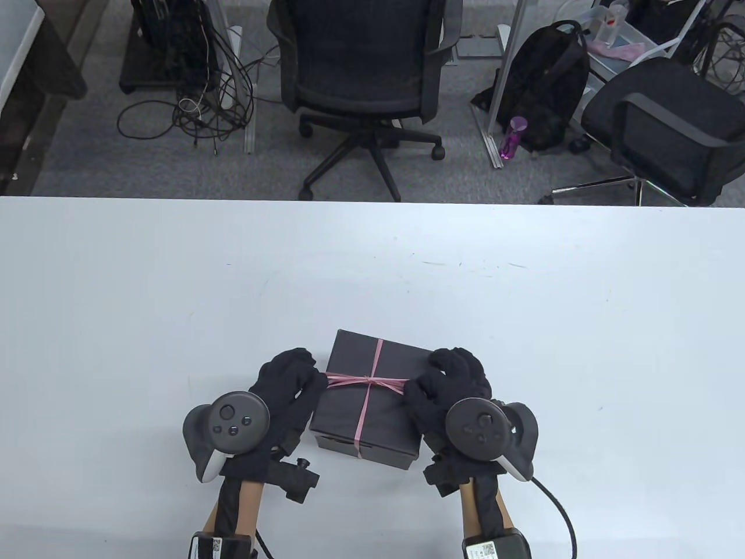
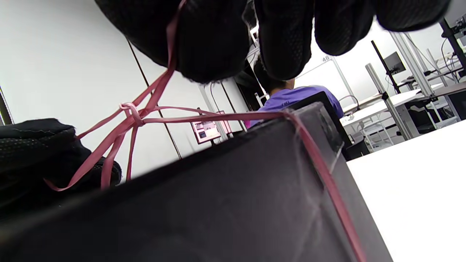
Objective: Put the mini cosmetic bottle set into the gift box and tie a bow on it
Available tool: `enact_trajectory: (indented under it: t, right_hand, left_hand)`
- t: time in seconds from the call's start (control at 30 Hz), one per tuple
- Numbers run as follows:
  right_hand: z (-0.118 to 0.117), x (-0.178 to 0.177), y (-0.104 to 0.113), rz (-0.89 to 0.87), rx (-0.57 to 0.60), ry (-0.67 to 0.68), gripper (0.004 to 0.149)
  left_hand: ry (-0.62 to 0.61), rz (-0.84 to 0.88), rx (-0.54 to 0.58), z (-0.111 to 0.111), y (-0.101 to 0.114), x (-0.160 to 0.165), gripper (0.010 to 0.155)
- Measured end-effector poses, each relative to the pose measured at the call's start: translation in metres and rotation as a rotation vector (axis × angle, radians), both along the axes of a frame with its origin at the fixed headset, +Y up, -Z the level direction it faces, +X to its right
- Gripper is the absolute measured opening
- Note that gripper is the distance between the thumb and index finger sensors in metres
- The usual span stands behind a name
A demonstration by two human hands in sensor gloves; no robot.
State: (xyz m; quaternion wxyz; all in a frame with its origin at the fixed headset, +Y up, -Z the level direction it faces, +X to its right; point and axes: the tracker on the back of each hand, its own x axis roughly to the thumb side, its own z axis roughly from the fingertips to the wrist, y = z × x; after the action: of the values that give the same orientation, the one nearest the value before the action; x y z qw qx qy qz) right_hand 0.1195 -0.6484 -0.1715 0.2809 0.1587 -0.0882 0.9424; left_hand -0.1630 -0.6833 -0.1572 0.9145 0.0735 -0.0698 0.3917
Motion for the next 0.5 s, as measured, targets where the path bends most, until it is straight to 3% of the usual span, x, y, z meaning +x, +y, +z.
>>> enact_trajectory:
  t: [0.5]
  right_hand:
    - [-0.0031,0.0085,-0.0017,0.007,-0.011,-0.038,0.037]
  left_hand:
    - [0.076,-0.010,0.029,-0.0005,-0.0020,-0.0037,0.040]
